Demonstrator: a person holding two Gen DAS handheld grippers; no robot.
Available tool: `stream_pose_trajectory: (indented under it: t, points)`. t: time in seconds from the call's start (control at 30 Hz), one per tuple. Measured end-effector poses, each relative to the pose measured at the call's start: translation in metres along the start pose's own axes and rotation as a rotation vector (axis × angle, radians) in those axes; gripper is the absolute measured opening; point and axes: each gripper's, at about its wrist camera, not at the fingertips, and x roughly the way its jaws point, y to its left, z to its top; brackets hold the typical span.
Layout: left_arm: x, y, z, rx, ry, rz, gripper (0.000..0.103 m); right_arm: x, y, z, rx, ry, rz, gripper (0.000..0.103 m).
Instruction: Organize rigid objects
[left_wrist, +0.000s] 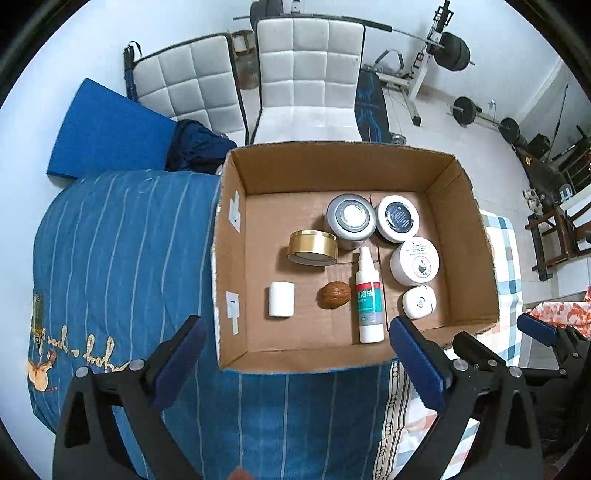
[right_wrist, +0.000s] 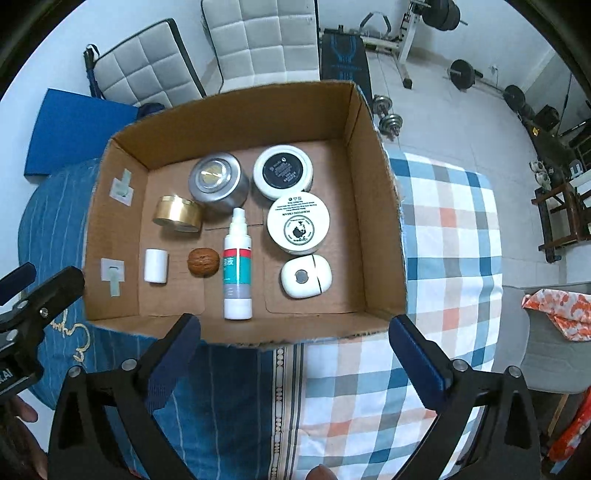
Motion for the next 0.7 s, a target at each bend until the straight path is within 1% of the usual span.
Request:
stream_pose_trajectory:
  t: [0.13,0.3,0.47,0.6,0.7]
  points:
    - [-0.015,0.001,-0.009,-0.008,-0.035,0.012,0.101,-0.015,0.002,-0.009,-0.001,-0.023,0.006,0.103]
    - [-0.045,0.003,-0.025,-0.015,-0.086,0.022,0.101,-0.038,0.001,-0.024,0.009,-0.054,0.029,0.103]
    - [-0.087,0.003,-0.047,-0.006,-0.139,0.022,0.101,-0.083,-0.001,-0.051,0.021,-0.114,0.061,0.103]
    - [-0.126,0.005,-0.068,-0.003,-0.183,0.004,0.101,-0.125,-0.001,-0.083,0.034,-0.182,0.06,0.103]
    - [-0.152,0.006,-0.082,-0.003,-0.209,-0.009,0.101,-0.151,-0.001,-0.102,0.041,-0.209,0.067,0.103]
